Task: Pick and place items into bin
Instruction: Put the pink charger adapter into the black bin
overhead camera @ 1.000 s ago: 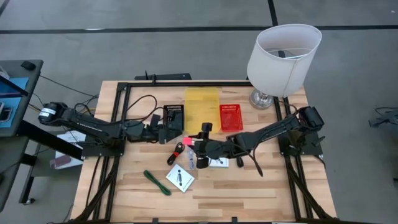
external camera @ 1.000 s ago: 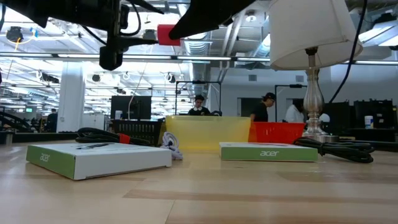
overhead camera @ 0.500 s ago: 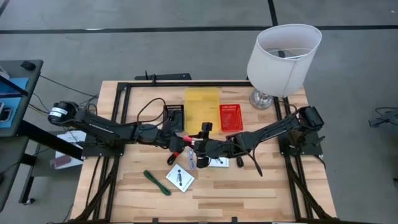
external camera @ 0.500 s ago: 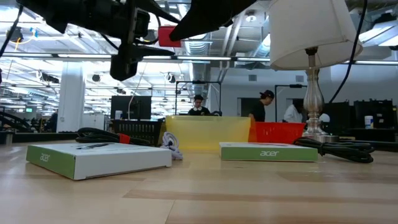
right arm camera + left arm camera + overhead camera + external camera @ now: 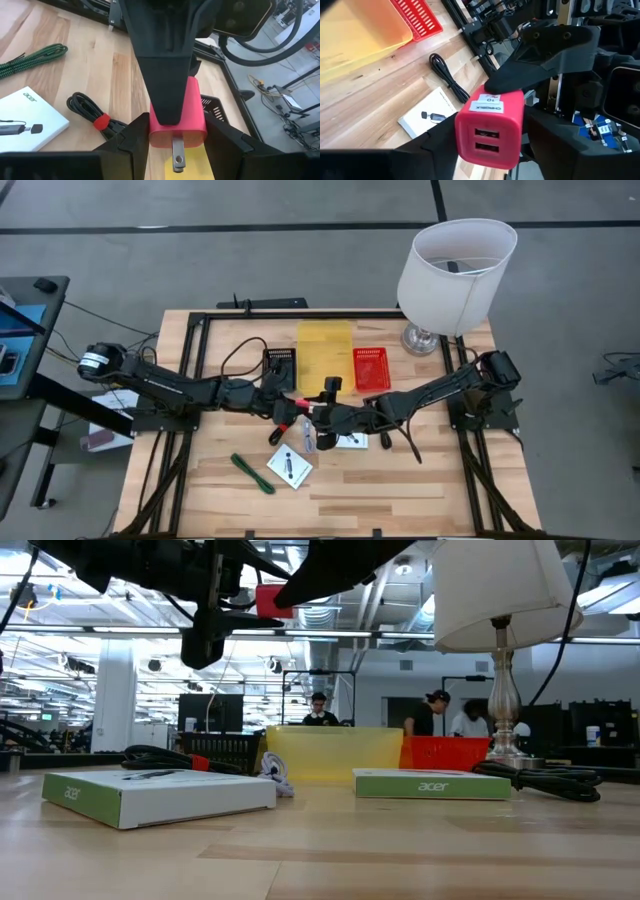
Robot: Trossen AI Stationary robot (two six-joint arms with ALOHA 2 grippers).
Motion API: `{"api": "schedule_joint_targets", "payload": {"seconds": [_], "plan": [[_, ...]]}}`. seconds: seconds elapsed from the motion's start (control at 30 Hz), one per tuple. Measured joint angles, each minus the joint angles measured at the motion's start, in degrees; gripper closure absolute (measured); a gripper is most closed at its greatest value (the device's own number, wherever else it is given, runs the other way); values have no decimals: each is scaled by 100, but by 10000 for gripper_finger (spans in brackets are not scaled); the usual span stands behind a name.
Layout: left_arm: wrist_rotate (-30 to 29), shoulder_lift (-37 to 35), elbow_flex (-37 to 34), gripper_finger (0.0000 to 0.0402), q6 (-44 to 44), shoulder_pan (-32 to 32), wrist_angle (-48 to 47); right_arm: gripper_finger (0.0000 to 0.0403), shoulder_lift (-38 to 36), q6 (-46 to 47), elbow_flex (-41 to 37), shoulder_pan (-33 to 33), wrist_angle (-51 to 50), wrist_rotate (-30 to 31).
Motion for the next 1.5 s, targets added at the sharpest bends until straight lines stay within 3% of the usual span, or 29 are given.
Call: {"api": "schedule_joint_targets", "payload": {"seconds": [0.17, 0.37, 0.57, 0.9, 1.03, 1.5], "plan": [[367, -2, -3, 262, 102, 100, 4, 254, 0, -2, 0, 2, -26, 12], [492, -4, -7, 263, 179, 157, 8, 250, 0, -7, 0, 4, -26, 22], [560, -4, -7, 260, 318, 160, 30, 198, 0, -107, 0, 56, -21, 42], [609, -4, -7, 261, 472, 289, -21, 173, 0, -291, 0, 471, -717, 1742], [679, -4, -7, 261, 712, 550, -172, 177, 0, 105, 0, 549, -1211, 2162], [914, -128, -7, 261, 1901, 1993, -1553, 178, -140, 2148, 0, 553, -3186, 2117]]}}
